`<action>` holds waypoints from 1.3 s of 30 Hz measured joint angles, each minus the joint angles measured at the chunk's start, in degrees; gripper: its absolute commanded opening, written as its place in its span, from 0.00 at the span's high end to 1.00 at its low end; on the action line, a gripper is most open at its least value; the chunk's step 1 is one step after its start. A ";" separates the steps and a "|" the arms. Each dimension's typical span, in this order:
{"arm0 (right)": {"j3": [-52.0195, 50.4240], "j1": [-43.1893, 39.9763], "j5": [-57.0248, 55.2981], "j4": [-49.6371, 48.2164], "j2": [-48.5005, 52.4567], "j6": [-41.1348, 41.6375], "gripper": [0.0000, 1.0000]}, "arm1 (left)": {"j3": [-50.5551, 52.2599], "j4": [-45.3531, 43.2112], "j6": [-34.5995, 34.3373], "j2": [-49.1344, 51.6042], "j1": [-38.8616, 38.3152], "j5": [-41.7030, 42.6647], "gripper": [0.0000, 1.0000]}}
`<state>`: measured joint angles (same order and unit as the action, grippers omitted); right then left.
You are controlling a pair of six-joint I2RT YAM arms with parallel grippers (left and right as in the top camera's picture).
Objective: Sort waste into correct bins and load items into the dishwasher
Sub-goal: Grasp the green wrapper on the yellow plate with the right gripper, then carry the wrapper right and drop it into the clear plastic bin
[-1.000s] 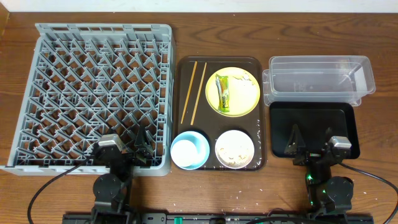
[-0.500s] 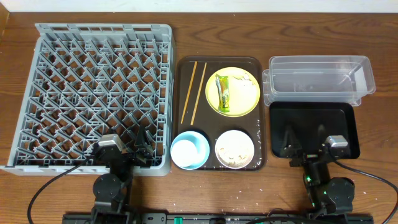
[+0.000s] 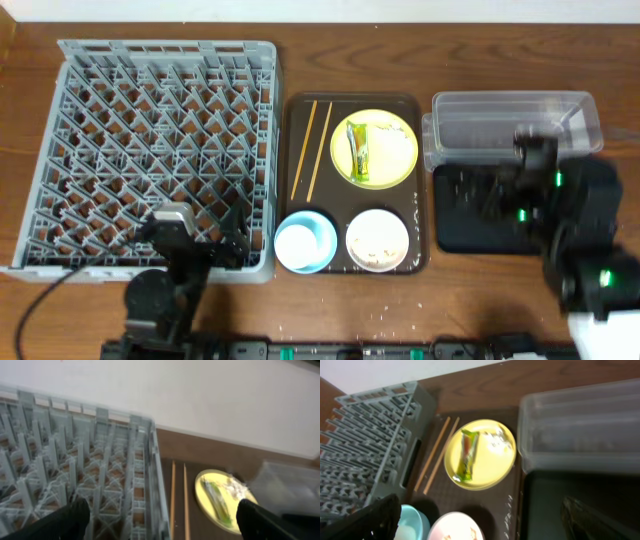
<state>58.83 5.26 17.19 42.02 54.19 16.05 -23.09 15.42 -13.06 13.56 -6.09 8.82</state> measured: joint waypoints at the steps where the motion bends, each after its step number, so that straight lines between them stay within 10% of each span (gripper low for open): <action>1: 5.44 0.33 1.25 0.50 6.23 0.00 0.01 | -5.44 5.25 -0.13 4.15 0.00 1.46 0.06; 8: 14.32 5.49 8.94 -6.25 25.07 -1.31 0.01 | -29.75 27.58 -0.37 28.20 0.00 10.23 0.06; 12: 14.40 13.75 0.42 -5.86 35.10 -2.54 0.22 | -33.31 29.00 -0.44 35.01 0.00 11.85 0.06; 20: 14.47 17.88 -18.84 -20.46 57.07 -3.39 0.31 | -33.31 29.51 -0.44 42.32 0.00 12.28 0.06; 24: 14.56 17.79 -22.77 -25.24 63.17 -3.85 0.72 | -33.31 29.44 -0.44 45.20 0.00 12.28 0.06; 26: 14.91 17.73 -23.32 -25.53 63.25 -3.96 0.99 | -33.31 29.42 -0.44 46.16 0.00 12.28 0.06; 39: 16.09 8.81 -21.03 -12.28 37.27 4.57 0.99 | -33.31 35.78 -1.81 48.87 0.00 18.32 0.06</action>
<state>74.91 14.06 -3.84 29.74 91.46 20.62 -56.40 51.20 -14.87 62.43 -6.09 27.14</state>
